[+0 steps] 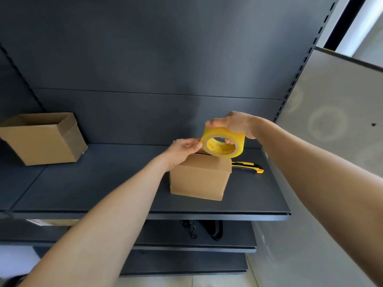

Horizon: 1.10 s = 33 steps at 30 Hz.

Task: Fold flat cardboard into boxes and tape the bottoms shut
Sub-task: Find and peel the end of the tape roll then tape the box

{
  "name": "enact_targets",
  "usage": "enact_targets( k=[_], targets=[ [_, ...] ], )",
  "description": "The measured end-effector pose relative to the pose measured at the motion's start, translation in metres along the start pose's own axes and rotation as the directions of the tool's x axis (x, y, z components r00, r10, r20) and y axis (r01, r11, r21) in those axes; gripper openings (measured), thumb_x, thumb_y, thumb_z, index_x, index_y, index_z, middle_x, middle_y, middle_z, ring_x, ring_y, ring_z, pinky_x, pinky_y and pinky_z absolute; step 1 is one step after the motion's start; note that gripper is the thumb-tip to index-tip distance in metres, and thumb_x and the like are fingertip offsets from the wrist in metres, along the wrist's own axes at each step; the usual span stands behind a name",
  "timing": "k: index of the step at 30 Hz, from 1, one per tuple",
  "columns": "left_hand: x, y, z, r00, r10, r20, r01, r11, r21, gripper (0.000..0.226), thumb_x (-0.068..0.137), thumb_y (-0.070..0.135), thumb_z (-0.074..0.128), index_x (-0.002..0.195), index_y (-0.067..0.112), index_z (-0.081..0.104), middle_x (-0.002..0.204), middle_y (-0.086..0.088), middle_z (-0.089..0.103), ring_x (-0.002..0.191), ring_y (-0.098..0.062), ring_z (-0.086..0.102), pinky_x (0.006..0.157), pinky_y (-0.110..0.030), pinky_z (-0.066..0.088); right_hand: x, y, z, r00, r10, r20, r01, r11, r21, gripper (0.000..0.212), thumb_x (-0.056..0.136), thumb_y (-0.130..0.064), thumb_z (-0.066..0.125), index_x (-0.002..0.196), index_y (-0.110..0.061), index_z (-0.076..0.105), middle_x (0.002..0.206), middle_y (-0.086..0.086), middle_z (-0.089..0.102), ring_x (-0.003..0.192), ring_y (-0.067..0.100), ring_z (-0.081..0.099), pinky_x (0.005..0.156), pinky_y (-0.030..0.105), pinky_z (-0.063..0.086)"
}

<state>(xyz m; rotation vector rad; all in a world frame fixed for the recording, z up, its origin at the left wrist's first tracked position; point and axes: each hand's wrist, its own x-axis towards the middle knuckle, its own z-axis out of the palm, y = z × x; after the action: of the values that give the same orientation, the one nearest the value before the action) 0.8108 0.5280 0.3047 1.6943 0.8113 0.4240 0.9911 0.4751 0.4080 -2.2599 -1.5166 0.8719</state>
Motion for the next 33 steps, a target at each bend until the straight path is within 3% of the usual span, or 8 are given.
enact_targets(
  k=[4,7,10,14,18,21,27,33],
  targets=[
    [-0.002,0.003,-0.001,1.000,-0.024,0.016,0.023,1.000,0.009,0.052,0.092,0.058,0.041,0.128,0.026,0.060,0.123,0.005,0.065,0.126,-0.007,0.050,0.116,-0.037,0.021,0.000,0.011,-0.003,0.998,-0.034,0.060,0.014,0.951,0.309,0.042,0.081,-0.053,0.061,0.079,-0.012,0.066,0.059,0.007,0.060,0.048,0.019,0.056,0.061,0.029,0.048],
    [-0.003,0.008,-0.001,0.999,-0.029,0.034,0.031,0.997,-0.064,0.076,0.077,0.076,0.029,0.128,0.028,0.060,0.121,0.010,0.066,0.122,-0.003,0.053,0.113,-0.035,0.018,0.004,0.023,0.004,0.980,-0.131,0.150,-0.001,0.750,0.661,0.033,0.088,-0.042,0.056,0.070,-0.014,0.060,0.050,0.002,0.051,0.042,0.015,0.045,0.061,0.030,0.044],
    [0.000,0.007,-0.003,0.999,0.003,0.053,0.007,0.984,-0.180,0.078,0.076,0.073,0.038,0.117,0.012,0.065,0.120,0.002,0.067,0.116,-0.010,0.058,0.113,-0.034,0.028,0.007,0.033,0.020,0.966,-0.183,0.181,-0.027,0.630,0.776,0.043,0.092,-0.038,0.051,0.054,-0.017,0.058,0.046,0.001,0.047,0.039,0.013,0.040,0.057,0.028,0.042],
    [0.005,0.002,-0.005,1.000,0.015,0.002,-0.014,0.972,-0.236,0.051,0.081,0.066,0.049,0.081,0.019,0.069,0.095,-0.005,0.070,0.101,-0.017,0.065,0.099,-0.032,0.040,0.013,0.034,0.030,0.993,-0.078,0.087,-0.010,0.687,0.726,0.036,0.092,-0.036,0.052,0.070,-0.012,0.066,0.067,0.004,0.062,0.051,0.013,0.050,0.055,0.025,0.044],
    [0.009,0.003,-0.004,0.996,-0.023,-0.090,0.003,0.975,-0.222,0.074,0.073,0.080,0.045,0.097,0.014,0.067,0.094,-0.012,0.066,0.107,-0.028,0.063,0.101,-0.037,0.044,0.017,0.022,0.026,0.993,-0.090,0.076,0.055,0.927,0.371,0.040,0.081,-0.057,0.063,0.100,-0.022,0.065,0.098,0.001,0.068,0.089,0.018,0.065,0.081,0.033,0.053],
    [0.008,0.003,-0.004,0.997,-0.028,-0.076,0.012,0.978,-0.207,0.078,0.073,0.082,0.036,0.099,0.012,0.060,0.092,-0.013,0.058,0.105,-0.031,0.061,0.106,-0.045,0.041,0.020,0.022,0.034,0.997,-0.065,0.041,0.054,0.969,0.239,0.033,0.081,-0.039,0.073,0.103,-0.015,0.064,0.098,0.005,0.068,0.090,0.021,0.064,0.087,0.037,0.052],
    [0.009,-0.004,-0.005,0.996,-0.001,-0.084,-0.022,0.963,-0.269,0.038,0.095,0.046,0.049,0.119,0.020,0.061,0.108,0.000,0.067,0.107,-0.018,0.060,0.112,-0.042,0.033,0.026,0.031,0.048,0.971,0.227,-0.071,-0.148,0.812,0.565,0.015,0.092,-0.020,0.063,0.087,-0.007,0.059,0.072,0.007,0.056,0.057,0.018,0.053,0.056,0.029,0.048],
    [0.006,0.001,-0.006,0.998,0.055,-0.032,-0.061,0.959,-0.276,0.062,0.085,0.051,0.053,0.143,0.033,0.041,0.135,0.015,0.055,0.127,-0.009,0.048,0.113,-0.032,0.030,0.030,0.022,0.051,0.904,0.407,0.133,-0.368,0.578,0.728,0.004,0.096,-0.013,0.053,0.094,-0.010,0.052,0.081,0.008,0.057,0.074,0.023,0.061,0.079,0.038,0.055]
  ],
)
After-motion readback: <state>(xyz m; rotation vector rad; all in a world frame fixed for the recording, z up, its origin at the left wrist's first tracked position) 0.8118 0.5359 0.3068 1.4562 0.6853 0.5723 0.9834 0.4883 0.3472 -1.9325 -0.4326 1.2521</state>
